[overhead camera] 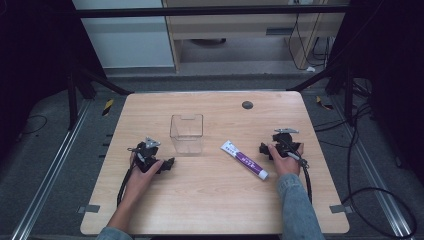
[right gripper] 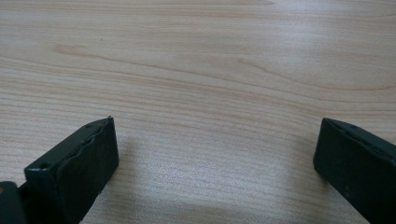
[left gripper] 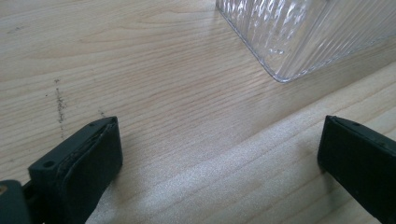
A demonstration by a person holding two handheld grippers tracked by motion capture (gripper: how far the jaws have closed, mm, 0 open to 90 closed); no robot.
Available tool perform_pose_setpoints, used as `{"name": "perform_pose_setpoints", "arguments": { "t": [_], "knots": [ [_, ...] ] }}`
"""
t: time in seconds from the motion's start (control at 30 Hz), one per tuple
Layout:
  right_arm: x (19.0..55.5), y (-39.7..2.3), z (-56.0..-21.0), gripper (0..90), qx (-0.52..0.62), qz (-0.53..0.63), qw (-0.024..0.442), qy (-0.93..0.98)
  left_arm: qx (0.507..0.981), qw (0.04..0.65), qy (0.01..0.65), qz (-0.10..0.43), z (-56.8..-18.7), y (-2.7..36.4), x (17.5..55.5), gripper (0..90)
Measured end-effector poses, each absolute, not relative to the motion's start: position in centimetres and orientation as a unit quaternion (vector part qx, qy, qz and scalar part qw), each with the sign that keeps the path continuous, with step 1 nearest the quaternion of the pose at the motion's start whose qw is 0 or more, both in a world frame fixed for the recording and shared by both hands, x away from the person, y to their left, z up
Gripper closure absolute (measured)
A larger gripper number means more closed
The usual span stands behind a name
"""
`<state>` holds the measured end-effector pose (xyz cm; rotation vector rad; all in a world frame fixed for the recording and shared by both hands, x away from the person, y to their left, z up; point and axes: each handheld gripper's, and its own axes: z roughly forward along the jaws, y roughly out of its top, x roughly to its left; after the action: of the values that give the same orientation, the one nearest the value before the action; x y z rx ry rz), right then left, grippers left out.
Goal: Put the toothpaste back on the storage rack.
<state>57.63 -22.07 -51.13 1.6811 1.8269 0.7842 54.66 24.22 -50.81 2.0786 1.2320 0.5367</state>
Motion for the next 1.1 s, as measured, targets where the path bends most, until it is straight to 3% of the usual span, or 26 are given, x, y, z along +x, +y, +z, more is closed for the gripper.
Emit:
{"name": "perform_pose_setpoints", "arguments": {
  "t": [0.07, 0.1, 0.17, 0.37, 0.6, 0.8, 1.1],
  "knots": [
    [57.7, -22.1, -51.1, 0.7, 0.618, 0.293, 0.263, 0.680, 0.793, 0.327, 0.471, 0.205, -50.8, 24.2, 54.7, 0.0],
    [57.6, -22.2, -50.9, 9.6, 0.617, 0.290, 0.261, 0.683, 0.793, 0.327, 0.471, 0.205, -50.8, 24.2, 54.7, 0.0],
    [57.4, -22.2, -50.6, 12.3, 0.614, 0.290, 0.262, 0.685, 0.793, 0.327, 0.471, 0.205, -50.8, 24.2, 54.7, 0.0],
    [54.7, -20.7, -47.2, 12.7, 0.553, 0.304, 0.256, 0.732, 0.791, 0.326, 0.474, 0.207, -50.8, 24.2, 54.7, 0.0],
    [51.9, -19.3, -44.5, 22.1, 0.499, 0.325, 0.208, 0.776, 0.791, 0.324, 0.475, 0.207, -50.8, 24.2, 54.7, 0.0],
    [51.6, -18.1, -44.1, 24.5, 0.474, 0.304, 0.211, 0.799, 0.786, 0.323, 0.483, 0.211, -50.8, 24.2, 54.5, 0.0],
    [52.6, -15.6, -43.9, 24.7, 0.433, 0.287, 0.180, 0.835, 0.784, 0.322, 0.487, 0.212, -50.8, 24.2, 54.6, 0.0]
  ]
}}
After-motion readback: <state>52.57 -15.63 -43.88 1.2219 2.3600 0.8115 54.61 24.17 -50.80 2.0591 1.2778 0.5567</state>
